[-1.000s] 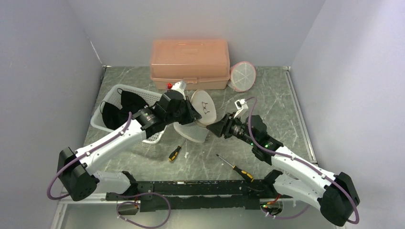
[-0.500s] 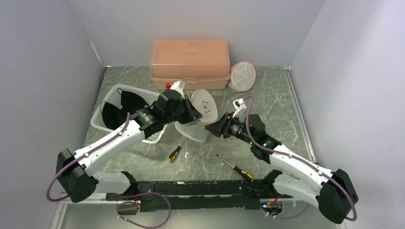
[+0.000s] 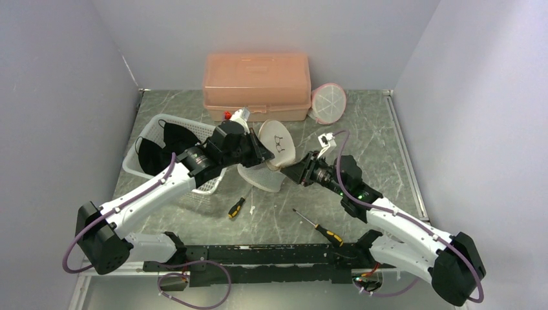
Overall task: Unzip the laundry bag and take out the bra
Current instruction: Unzip the laundry bag at the center of the board.
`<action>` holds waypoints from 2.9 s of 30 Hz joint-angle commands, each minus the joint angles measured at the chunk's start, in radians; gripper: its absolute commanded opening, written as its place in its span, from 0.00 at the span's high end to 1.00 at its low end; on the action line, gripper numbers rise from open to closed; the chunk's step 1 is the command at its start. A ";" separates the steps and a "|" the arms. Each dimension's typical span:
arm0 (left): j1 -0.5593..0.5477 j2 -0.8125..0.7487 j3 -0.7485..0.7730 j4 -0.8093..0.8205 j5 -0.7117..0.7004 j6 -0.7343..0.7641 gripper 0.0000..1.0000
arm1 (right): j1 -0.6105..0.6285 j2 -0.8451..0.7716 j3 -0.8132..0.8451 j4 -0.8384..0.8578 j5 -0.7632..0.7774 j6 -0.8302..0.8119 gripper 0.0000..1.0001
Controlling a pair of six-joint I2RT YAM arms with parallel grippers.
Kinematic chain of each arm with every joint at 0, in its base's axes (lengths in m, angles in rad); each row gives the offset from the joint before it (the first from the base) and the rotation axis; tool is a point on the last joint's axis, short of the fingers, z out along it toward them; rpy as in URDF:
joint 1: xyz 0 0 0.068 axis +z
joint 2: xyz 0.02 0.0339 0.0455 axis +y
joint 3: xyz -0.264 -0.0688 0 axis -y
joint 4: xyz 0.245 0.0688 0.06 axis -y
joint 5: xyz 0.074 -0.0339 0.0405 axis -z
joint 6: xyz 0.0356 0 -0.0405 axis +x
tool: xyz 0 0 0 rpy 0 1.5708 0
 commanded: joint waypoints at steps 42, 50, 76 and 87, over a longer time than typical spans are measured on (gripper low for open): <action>0.004 -0.025 0.004 0.055 0.028 -0.007 0.97 | -0.004 -0.075 0.002 -0.105 0.012 -0.109 1.00; 0.007 0.005 0.007 0.098 0.122 0.009 0.97 | -0.014 -0.036 0.006 -0.263 0.240 -0.156 1.00; 0.233 0.304 -0.093 0.470 0.505 0.167 0.12 | 0.236 -0.088 -0.101 -0.207 0.684 -0.175 1.00; 0.141 -0.022 -0.145 0.094 0.213 -0.111 0.06 | 0.237 -0.022 -0.033 -0.228 0.660 -0.201 1.00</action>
